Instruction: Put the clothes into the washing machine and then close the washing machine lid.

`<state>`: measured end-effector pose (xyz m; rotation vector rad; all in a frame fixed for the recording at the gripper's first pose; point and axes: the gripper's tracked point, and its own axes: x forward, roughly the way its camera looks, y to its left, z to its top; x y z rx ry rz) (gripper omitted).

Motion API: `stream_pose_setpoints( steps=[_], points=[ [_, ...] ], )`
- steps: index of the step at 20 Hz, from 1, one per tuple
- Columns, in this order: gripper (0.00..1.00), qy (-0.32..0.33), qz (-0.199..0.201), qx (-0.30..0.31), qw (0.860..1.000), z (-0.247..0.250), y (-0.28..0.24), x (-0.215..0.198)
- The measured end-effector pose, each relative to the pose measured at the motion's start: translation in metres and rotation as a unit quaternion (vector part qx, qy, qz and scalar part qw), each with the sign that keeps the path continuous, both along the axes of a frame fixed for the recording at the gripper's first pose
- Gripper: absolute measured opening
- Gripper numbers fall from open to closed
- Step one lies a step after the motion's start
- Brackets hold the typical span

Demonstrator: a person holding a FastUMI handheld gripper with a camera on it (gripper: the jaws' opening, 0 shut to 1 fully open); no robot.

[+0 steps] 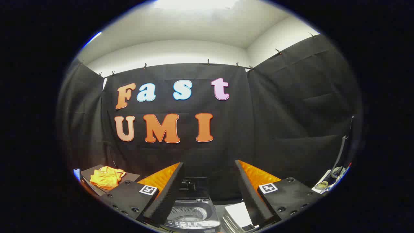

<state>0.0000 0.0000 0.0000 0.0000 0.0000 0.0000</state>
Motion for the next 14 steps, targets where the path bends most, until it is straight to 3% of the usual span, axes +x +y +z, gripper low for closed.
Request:
stream_pose_setpoints(
  steps=[14],
  points=[
    [0.98,-0.010,0.031,0.007,0.999,-0.011,0.020,0.014]
  ],
)
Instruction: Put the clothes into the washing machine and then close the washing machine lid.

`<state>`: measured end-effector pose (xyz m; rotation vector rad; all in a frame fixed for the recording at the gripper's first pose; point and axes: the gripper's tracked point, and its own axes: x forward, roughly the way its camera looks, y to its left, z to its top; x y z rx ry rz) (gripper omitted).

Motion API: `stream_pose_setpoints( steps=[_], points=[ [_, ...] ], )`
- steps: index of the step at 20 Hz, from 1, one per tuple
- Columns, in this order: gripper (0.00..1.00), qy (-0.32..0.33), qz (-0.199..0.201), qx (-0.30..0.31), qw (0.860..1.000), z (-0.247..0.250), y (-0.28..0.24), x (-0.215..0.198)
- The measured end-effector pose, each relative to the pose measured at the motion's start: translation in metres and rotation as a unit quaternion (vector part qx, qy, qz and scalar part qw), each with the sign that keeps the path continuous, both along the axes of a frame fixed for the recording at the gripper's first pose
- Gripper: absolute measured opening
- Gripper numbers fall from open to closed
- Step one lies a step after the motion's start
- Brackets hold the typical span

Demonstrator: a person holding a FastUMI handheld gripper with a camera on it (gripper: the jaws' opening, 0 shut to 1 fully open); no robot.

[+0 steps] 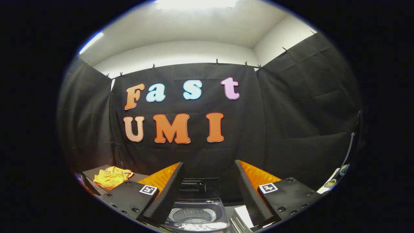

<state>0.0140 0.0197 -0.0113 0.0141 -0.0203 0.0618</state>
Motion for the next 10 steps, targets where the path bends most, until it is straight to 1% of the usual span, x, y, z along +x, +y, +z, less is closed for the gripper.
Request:
stream_pose_setpoints(
  steps=[6,10],
  points=[
    [0.98,-0.004,-0.016,-0.008,1.000,0.0018,-0.0108,-0.0019],
    [0.98,0.004,-0.012,-0.001,1.000,-0.0044,-0.0074,-0.0031]
  ],
)
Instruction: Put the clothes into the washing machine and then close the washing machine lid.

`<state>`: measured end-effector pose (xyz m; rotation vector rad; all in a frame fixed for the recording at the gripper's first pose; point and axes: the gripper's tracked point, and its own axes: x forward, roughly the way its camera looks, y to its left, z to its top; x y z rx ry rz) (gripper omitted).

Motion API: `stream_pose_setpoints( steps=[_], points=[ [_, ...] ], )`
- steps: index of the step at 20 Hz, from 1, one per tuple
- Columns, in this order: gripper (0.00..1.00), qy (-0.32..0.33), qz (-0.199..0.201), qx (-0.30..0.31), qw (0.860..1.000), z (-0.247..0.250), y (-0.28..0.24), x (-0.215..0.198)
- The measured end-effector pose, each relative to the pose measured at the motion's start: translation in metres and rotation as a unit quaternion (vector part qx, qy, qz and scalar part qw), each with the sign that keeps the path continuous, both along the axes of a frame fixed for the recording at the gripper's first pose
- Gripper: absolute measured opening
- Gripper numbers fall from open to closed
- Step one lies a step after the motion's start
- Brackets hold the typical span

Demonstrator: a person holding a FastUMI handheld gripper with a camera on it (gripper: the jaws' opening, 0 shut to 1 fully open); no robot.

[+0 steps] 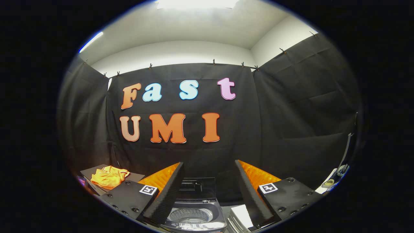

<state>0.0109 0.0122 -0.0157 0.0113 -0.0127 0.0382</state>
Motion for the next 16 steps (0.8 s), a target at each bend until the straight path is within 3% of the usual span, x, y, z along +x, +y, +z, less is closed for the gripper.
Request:
stream_pose_setpoints(
  steps=[16],
  points=[
    [0.98,-0.001,0.016,-0.006,1.000,0.006,0.029,0.013]
  ],
)
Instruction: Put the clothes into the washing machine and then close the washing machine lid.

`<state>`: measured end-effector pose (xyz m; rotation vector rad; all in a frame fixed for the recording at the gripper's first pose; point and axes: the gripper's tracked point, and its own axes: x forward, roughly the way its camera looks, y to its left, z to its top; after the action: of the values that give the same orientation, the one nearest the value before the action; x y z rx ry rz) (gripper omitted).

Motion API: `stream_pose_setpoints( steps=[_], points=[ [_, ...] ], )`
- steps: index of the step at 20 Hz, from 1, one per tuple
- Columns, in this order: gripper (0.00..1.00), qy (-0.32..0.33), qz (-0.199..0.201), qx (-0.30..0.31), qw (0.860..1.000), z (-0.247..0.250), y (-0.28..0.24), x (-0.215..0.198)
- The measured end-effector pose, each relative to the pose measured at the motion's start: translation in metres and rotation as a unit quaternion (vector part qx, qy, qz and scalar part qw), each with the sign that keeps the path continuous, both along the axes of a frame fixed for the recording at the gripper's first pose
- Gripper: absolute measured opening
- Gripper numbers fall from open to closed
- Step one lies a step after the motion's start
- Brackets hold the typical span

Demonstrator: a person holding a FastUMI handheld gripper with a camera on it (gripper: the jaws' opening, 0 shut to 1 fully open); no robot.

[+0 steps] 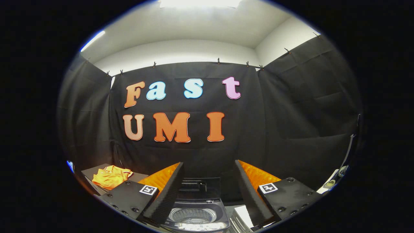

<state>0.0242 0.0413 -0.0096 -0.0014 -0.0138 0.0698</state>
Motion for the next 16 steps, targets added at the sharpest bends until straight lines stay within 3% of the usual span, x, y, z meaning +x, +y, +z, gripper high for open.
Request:
stream_pose_setpoints(
  steps=[9,16],
  points=[
    [0.98,0.013,0.039,0.016,0.999,-0.004,0.077,0.029],
    [0.99,0.013,0.113,0.042,0.993,0.007,0.185,0.054]
  ],
)
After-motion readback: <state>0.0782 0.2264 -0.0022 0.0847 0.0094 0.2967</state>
